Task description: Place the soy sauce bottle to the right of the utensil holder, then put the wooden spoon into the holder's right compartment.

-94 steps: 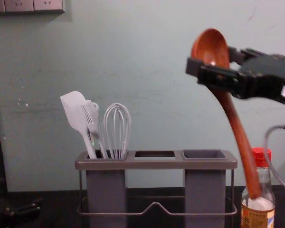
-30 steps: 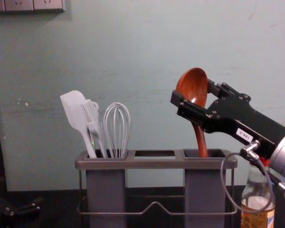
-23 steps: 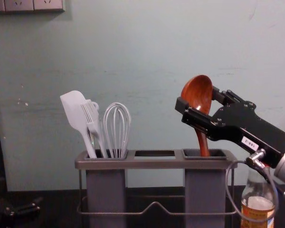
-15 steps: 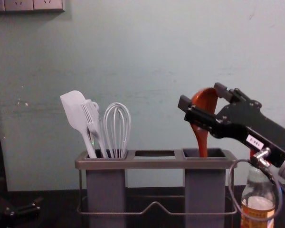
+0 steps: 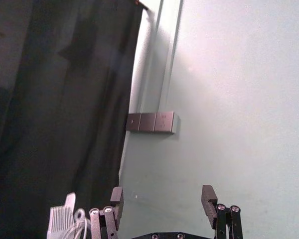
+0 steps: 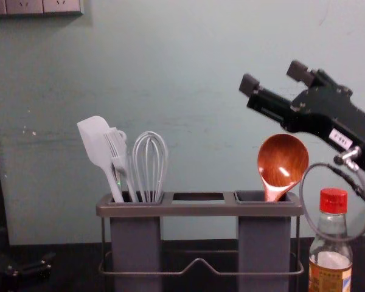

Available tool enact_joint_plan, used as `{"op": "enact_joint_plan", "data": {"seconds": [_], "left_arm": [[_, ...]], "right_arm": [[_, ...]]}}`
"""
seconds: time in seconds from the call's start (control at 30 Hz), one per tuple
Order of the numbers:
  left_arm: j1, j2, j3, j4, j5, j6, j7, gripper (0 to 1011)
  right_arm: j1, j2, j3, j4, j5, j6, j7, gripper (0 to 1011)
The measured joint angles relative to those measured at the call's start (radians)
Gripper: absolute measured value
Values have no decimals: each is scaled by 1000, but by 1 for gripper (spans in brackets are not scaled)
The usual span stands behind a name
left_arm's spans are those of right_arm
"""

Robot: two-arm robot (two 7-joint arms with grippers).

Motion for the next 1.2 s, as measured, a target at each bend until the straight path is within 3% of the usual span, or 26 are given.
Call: {"op": "enact_joint_plan", "data": {"seconds": [0.37,0.7,1.0,1.07,1.1,1.13,1.2], "left_arm": [[0,0,0,0,0,0,0,1005],[0,0,0,0,0,0,0,1005],[0,0,0,0,0,0,0,1005],[0,0,0,0,0,0,0,1005],[0,0,0,0,0,0,0,1005],[0,0,0,0,0,0,0,1005],[0,0,0,0,0,0,0,1005]], "right_arm": [[-61,25,20,-139,-12,45,-35,1002],[-149,73,60,-267,-3,74,-52,1002],[-185,91,164,-260,1,48,-96,1002],[-186,89,183,-253,-18,55,-118,1002],[-186,85,209,-239,-50,70,-152,1002],[-186,85,209,-239,-50,70,-152,1000],[-184,80,231,-219,-92,95,-190,1002]]}}
